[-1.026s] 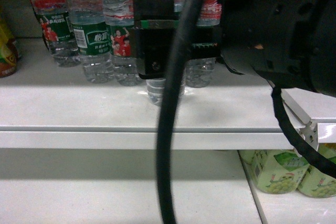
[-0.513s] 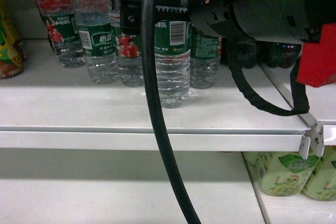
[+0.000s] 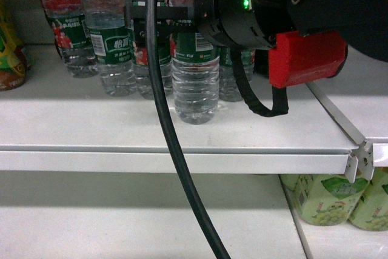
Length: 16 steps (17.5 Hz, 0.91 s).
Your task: Move water from second to third shelf
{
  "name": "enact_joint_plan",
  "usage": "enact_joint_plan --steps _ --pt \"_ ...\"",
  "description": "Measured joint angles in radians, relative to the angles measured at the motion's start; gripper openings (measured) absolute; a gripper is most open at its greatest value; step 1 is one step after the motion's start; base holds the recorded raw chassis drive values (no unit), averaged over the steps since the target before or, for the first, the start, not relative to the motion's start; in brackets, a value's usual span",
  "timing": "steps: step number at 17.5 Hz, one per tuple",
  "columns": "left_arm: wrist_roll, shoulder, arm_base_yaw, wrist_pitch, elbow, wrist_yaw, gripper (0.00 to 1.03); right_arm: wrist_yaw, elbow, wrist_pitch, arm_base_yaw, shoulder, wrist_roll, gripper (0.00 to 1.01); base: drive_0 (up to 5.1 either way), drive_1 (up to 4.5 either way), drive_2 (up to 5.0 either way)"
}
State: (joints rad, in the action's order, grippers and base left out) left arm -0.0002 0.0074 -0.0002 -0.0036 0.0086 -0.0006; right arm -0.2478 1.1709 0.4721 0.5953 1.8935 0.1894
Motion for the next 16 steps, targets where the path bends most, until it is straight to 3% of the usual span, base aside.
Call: enact_joint_plan --steps 6,12,16 --pt "0.000 0.000 0.000 0.000 0.000 0.000 0.98 -0.067 0.069 -0.042 0.009 0.043 0.000 0.98 0.0 0.00 0.0" --pt "0.000 0.000 0.000 0.000 0.000 0.000 0.98 -0.078 0.073 -0.044 0.020 0.048 0.000 0.48 0.0 0.00 0.0" --pt "0.000 0.000 0.000 0.000 0.000 0.000 0.98 -0.062 0.020 -0.043 0.020 0.000 0.002 0.44 0.0 0.00 0.0"
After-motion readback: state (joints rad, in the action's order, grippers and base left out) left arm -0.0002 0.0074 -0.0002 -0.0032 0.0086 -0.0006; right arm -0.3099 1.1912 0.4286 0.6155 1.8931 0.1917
